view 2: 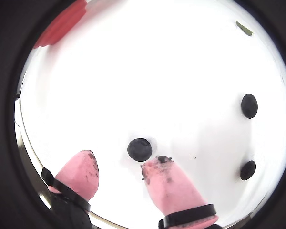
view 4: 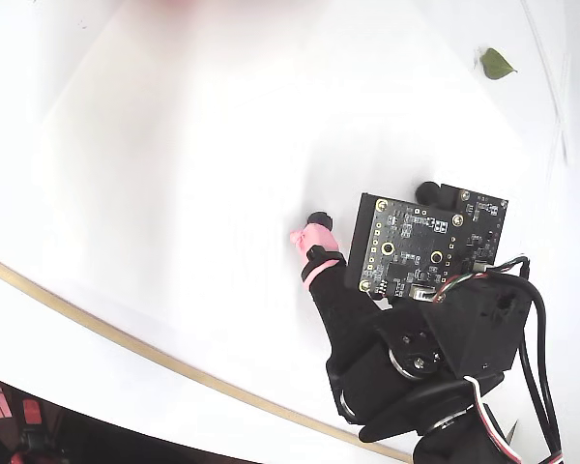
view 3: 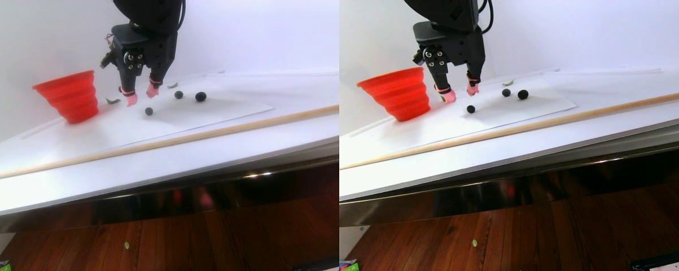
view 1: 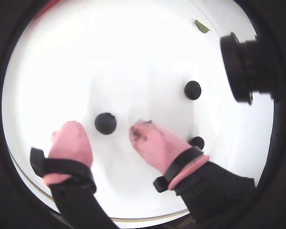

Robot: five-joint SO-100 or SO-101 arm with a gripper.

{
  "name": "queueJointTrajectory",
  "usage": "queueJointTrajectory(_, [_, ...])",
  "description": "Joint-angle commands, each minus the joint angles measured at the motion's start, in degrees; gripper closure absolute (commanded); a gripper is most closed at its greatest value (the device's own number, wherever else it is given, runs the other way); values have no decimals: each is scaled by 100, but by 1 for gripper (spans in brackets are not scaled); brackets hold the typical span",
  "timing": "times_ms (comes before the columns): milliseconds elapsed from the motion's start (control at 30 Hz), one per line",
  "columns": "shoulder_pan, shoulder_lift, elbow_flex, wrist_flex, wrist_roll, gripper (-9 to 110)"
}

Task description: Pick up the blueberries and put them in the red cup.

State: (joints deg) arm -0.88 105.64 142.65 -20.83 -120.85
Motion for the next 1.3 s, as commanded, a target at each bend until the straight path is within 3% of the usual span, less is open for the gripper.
queueJointTrajectory(0, [9,-176,-193,-281,-18,83])
queueJointTrajectory(1267, [141,-1450,-993,-905,-149,86])
